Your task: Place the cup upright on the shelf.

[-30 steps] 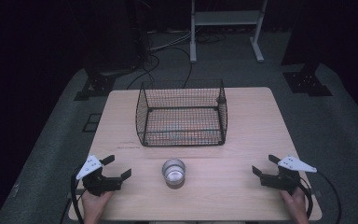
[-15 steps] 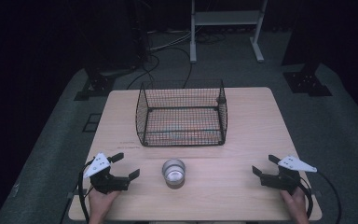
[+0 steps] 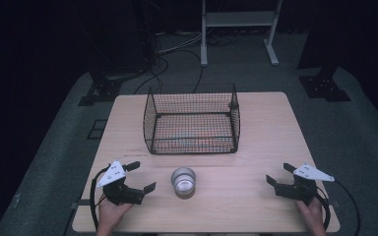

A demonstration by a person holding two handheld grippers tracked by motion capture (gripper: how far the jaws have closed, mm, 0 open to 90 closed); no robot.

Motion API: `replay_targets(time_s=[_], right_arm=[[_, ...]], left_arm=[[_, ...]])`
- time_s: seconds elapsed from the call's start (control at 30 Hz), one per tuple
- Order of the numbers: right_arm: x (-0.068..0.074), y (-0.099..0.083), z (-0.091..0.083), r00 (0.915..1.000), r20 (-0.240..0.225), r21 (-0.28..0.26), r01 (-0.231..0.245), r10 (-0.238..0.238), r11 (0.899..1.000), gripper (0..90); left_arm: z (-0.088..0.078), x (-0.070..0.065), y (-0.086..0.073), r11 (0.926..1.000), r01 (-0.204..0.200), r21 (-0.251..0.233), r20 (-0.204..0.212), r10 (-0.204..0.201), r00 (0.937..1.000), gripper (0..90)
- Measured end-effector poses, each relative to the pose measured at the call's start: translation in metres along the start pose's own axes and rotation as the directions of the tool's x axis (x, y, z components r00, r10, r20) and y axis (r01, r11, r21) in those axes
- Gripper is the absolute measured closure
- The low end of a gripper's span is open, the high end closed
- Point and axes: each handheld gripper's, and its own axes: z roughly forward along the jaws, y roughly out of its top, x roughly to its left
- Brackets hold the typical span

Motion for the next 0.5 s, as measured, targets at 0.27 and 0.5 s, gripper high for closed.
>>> replay_targets(time_s=[0.27, 0.5], right_arm=[[0.000, 0.000, 0.000, 1.0000, 0.000, 0.002, -0.002, 0.002, 1.000, 13.6], [0.000, 0.000, 0.000, 1.0000, 0.000, 0.005, 0.000, 0.000, 1.000, 13.6]], left_arm=[[0.011, -0.012, 0.009, 0.9977, -0.048, 0.048, 0.051, 0.045, 0.9977, 2.1], [0.019, -0.022, 0.019, 0.9946, -0.084, 0.061, 0.095, 0.078, 0.9924, 2.1]])
